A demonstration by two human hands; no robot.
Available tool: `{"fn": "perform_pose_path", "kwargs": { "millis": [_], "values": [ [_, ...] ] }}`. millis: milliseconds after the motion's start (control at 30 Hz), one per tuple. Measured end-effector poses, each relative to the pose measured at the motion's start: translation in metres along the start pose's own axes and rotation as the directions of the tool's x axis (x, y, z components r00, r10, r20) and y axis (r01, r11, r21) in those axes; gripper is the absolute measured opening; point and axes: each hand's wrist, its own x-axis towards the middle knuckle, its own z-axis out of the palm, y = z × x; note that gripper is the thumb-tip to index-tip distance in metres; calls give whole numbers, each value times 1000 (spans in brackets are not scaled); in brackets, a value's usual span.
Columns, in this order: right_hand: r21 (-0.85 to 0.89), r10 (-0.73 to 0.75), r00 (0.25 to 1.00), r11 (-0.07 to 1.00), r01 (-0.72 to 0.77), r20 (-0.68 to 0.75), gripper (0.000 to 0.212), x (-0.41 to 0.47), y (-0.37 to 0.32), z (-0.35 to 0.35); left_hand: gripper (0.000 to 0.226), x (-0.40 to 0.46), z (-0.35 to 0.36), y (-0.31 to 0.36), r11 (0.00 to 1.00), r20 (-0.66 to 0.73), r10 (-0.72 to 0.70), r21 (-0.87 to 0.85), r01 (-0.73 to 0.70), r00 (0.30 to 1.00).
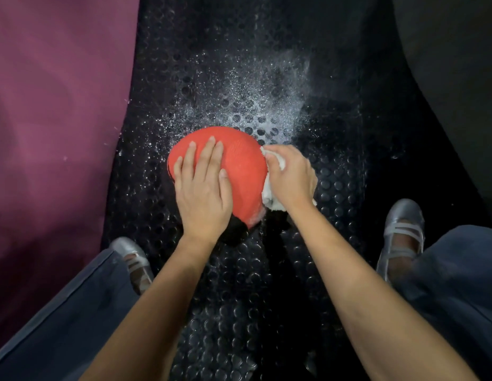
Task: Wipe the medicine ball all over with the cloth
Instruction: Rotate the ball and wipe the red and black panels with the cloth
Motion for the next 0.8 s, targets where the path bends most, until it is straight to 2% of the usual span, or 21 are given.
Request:
{"fn": "perform_pose_path", "kwargs": {
  "millis": [67, 167, 200, 267, 367, 467, 533, 567, 667, 700, 800],
  "values": [
    [-27, 25, 998, 999, -24, 53, 22, 16, -2, -4, 50, 9, -3, 0, 999, 70, 15, -34, -13, 997],
    [-34, 30, 992, 999, -26, 126, 20, 36, -7, -11, 49, 16, -5, -13, 977, 152, 211, 5, -214, 966],
    [-29, 19, 989, 999, -15, 147, 20, 39, -9, -11, 49, 17, -5, -16, 968, 154, 244, 25, -251, 957],
    [-42, -2, 986, 999, 10, 168, 20, 40, -11, -10, 47, 19, -2, -17, 970, 103, 228, 59, -234, 968],
    [-88, -43, 996, 995, 49, 75, 21, 33, -17, -8, 44, 20, 4, -10, 980, 22, 186, 70, -187, 982],
    [-139, -214, 973, 970, 202, -84, 22, -8, -21, 1, 44, 25, 7, -8, 984, -8, 170, 59, -169, 985],
    [-139, -301, 943, 949, 282, -139, 21, -34, -16, 8, 44, 28, 7, -8, 988, -16, 141, 57, -140, 990],
    [-134, -297, 942, 951, 277, -157, 21, -35, -13, 8, 44, 29, 8, -8, 989, -17, 135, 58, -134, 991],
    [-39, -23, 986, 999, 17, -164, 21, -12, -5, 6, 44, 24, 9, -6, 990, -19, 130, 62, -128, 991],
    [-50, -1, 984, 999, -8, -176, 22, -12, -6, 7, 44, 22, 10, -5, 991, -21, 121, 62, -119, 992],
    [-112, -183, 962, 980, 163, -203, 24, -41, -15, 12, 45, 23, 9, -5, 995, -32, 89, 55, -87, 996]
  ]
}}
